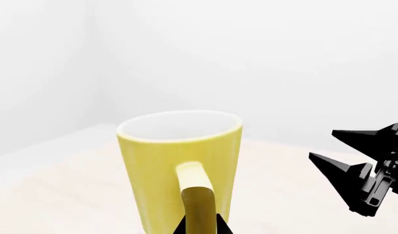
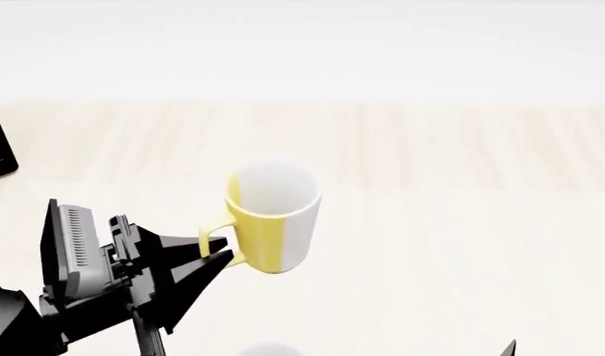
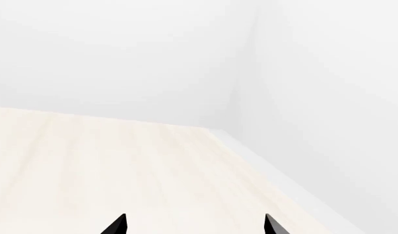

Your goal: Put the yellow and white mug to the front of the white mug.

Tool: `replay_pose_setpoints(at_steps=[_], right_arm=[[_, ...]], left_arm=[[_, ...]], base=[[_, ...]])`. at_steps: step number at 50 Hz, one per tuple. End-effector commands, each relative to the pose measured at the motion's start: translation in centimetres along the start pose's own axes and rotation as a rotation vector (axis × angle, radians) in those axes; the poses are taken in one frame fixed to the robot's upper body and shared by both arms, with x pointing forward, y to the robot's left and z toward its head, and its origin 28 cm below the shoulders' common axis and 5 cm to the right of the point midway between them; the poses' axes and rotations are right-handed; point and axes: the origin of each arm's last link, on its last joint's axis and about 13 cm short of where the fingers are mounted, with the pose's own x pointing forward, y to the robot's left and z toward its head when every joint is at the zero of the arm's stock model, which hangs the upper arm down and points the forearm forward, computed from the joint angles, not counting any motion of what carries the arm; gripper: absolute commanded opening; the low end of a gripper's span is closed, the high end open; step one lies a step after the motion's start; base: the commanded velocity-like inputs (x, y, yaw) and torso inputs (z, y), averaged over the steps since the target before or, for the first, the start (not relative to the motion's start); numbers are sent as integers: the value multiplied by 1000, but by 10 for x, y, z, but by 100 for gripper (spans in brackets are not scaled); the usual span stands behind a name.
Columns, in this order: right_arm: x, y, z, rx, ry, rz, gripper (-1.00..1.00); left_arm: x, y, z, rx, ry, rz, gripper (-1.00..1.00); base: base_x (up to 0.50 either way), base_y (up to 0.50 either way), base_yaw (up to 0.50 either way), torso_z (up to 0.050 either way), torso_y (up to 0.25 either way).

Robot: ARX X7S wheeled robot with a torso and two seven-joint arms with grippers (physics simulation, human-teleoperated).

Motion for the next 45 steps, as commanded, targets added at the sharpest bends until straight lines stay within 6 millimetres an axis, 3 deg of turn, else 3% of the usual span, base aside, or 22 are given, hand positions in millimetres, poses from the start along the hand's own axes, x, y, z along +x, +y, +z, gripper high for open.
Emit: replay_pose_setpoints(at_steps=[1, 28, 45], right_arm=[[0, 0, 0, 1, -1, 0, 100], [0, 1, 0, -2, -2, 5, 100], [0, 0, 0, -2, -2, 2, 100]], left_arm=[[2, 1, -9, 33, 44, 16, -100], [-3, 6, -66, -85, 66, 60, -100], [-8, -9, -94, -151, 140, 69, -100]], base=[[0, 0, 0, 0, 0], [0, 0, 0, 0, 0], [0, 0, 0, 0, 1]])
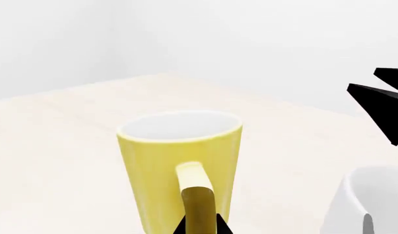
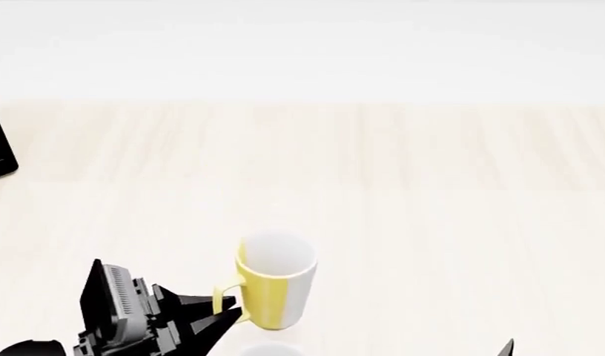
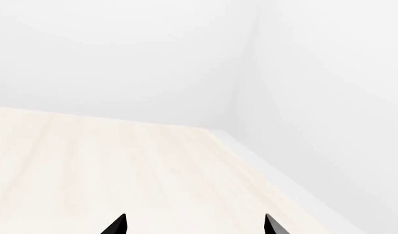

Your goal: Put the yellow and white mug to the front of the white mug.

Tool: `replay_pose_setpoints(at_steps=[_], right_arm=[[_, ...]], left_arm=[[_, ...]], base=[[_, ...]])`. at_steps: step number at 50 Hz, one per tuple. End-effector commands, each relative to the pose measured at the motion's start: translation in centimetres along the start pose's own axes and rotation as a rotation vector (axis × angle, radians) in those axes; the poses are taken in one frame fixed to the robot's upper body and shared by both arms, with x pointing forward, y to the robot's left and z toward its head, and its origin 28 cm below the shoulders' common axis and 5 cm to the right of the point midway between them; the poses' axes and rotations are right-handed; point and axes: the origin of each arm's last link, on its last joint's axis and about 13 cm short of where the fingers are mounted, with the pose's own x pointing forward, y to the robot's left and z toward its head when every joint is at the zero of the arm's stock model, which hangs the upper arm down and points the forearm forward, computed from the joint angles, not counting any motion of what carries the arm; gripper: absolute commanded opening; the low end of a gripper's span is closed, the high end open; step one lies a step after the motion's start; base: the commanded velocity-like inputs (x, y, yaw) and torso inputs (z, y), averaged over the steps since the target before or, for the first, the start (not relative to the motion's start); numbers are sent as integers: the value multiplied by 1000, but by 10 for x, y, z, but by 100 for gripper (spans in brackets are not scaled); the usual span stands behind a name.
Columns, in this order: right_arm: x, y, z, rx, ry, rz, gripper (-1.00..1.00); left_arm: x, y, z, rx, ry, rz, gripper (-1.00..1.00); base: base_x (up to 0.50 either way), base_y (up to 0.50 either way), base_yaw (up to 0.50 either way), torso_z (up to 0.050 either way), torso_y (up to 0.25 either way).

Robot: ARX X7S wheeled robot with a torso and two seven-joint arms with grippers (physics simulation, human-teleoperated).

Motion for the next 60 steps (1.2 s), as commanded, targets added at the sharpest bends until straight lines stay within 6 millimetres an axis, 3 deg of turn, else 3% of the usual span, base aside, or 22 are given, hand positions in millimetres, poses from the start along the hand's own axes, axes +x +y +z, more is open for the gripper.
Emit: replay_pose_setpoints(at_steps=[1, 60], right_arm=[[0, -1, 0, 0, -1, -2, 100], [-2, -2, 2, 3, -7, -4, 100]], left_arm=[[-1, -8, -16, -31, 32, 6, -100], [-11, -17, -33, -10, 73, 18, -100]], base=[[0, 0, 0, 0, 0], [0, 0, 0, 0, 0]])
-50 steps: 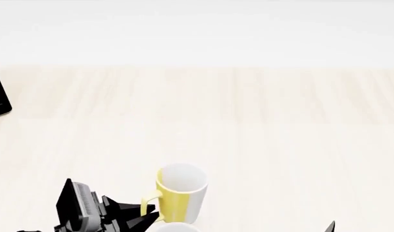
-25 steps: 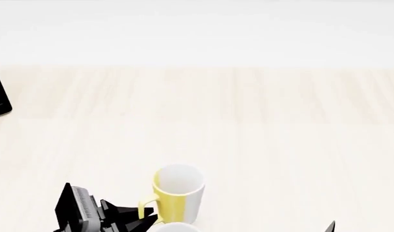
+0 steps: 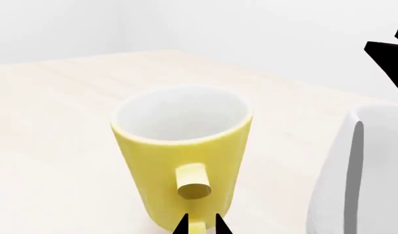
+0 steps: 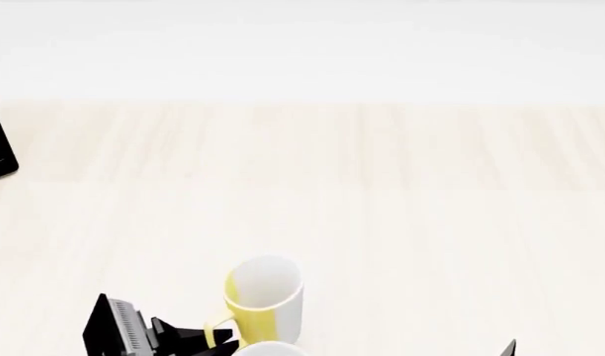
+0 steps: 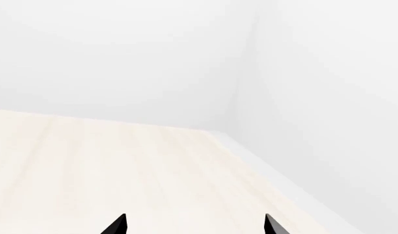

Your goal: Put the yellow and white mug to the front of the white mug.

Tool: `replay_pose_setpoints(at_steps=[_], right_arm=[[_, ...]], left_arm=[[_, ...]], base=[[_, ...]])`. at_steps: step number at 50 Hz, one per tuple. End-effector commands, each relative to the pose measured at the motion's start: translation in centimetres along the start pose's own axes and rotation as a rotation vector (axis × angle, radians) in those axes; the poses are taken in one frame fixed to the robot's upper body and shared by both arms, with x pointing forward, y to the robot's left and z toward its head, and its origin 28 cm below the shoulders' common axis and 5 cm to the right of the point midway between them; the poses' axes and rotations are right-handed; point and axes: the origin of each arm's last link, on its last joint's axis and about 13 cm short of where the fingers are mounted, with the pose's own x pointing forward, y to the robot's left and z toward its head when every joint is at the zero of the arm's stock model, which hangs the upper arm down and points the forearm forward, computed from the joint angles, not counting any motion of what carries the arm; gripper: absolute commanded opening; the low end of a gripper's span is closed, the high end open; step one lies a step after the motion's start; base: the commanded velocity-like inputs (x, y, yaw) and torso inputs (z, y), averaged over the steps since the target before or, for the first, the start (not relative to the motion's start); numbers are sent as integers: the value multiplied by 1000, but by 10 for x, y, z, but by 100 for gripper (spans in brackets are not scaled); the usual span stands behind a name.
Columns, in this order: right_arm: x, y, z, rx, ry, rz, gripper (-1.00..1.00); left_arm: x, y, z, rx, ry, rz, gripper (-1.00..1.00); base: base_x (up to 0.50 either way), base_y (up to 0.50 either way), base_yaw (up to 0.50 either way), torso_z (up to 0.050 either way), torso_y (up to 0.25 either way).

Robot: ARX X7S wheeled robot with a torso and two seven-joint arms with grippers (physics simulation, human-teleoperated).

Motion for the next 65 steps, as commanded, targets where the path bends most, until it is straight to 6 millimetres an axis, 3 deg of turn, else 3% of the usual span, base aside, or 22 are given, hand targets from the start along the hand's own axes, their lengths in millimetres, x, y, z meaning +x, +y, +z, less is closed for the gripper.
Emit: replay_pose_setpoints(at_steps=[1, 19, 20, 65], right_arm=[[0, 0, 0, 0, 0, 0, 100], [0, -1, 0, 2, 0, -3, 100], [0, -1, 0, 1, -1, -2, 100], [1, 1, 0, -3, 3, 5, 100]], left_arm=[[-1, -3, -4, 12, 12, -21, -100], [1, -3, -1, 69, 3, -3, -100], [2, -3, -1, 59, 0, -3, 100], [-2, 7, 9, -45, -212, -60, 100]], base=[[0, 0, 0, 0, 0], [0, 0, 0, 0, 0], [0, 0, 0, 0, 0], [0, 0, 0, 0, 0]])
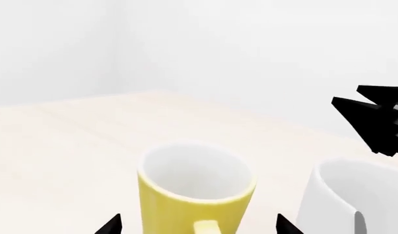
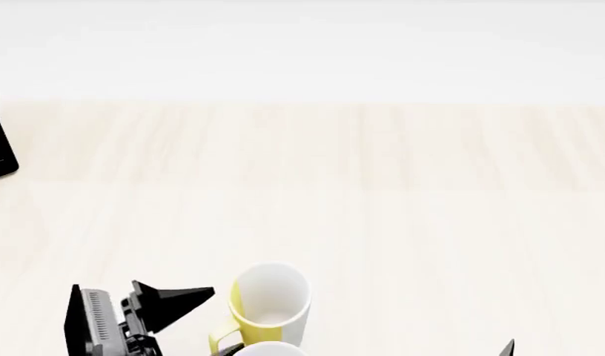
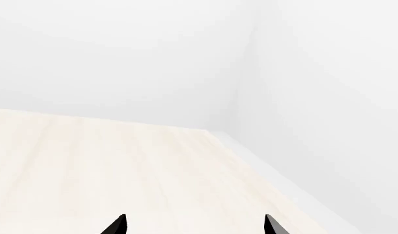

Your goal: Put the yellow and white mug to the front of the white mug.

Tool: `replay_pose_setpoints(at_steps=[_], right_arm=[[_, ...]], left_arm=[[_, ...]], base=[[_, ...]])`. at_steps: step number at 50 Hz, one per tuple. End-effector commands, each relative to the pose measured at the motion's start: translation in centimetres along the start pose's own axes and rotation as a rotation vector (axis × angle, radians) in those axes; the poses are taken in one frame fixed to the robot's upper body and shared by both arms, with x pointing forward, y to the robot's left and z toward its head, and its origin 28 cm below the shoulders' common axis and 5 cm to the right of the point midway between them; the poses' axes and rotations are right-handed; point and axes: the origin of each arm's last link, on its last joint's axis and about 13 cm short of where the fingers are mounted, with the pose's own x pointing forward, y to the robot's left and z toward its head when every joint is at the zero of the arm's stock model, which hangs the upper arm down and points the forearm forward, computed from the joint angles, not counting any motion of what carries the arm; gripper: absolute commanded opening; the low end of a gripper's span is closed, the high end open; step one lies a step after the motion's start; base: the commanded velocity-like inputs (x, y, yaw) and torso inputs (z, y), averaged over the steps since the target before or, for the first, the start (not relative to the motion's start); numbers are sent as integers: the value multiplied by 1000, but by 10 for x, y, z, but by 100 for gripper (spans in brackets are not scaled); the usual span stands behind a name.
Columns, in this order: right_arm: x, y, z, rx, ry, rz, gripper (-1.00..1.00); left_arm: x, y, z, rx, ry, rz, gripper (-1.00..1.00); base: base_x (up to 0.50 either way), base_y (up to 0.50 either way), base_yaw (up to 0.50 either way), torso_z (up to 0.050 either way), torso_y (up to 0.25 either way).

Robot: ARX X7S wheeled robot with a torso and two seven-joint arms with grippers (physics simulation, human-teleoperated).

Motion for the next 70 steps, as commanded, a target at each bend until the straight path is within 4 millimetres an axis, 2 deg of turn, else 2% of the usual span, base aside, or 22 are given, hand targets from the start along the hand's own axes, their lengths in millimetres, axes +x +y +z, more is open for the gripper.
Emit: replay_pose_setpoints(at_steps=[1, 19, 27, 31, 42, 47, 52, 61, 65, 70], right_arm=[[0, 0, 0, -1, 0, 0, 100], [0, 0, 0, -1, -1, 0, 100], [-1, -1, 1, 2, -2, -3, 100], [-1, -1, 1, 2, -3, -3, 100], [-1, 1, 1, -2, -2, 0, 100], [-2, -1, 2, 1, -7, -4, 100], [-2, -2, 2, 4, -9, -7, 100], [-3, -2, 3, 4, -10, -8, 100], [-3, -2, 3, 4, -12, -7, 100], [-4, -2, 4, 6, -18, -8, 100]], left_arm=[[-1, 3, 3, -24, -55, -10, 100], [-5, 5, 8, -53, -145, -23, 100], [-8, -6, 15, -61, -200, -42, 100], [-11, -12, 19, -44, -251, 26, 100], [-32, -29, 32, 14, -350, 73, 100], [-38, -45, 38, 62, -391, 99, 100], [-43, -64, 44, 184, -481, 298, 100], [-55, -89, 57, 186, -701, 559, 100], [-60, -98, 63, 213, -809, 772, 100], [-64, -105, 62, 208, -869, 871, 100]], base=[[0, 0, 0, 0, 0], [0, 0, 0, 0, 0], [0, 0, 0, 0, 0], [0, 0, 0, 0, 0], [0, 0, 0, 0, 0], [0, 0, 0, 0, 0], [0, 0, 0, 0, 0], [0, 0, 0, 0, 0], [0, 0, 0, 0, 0], [0, 0, 0, 0, 0]])
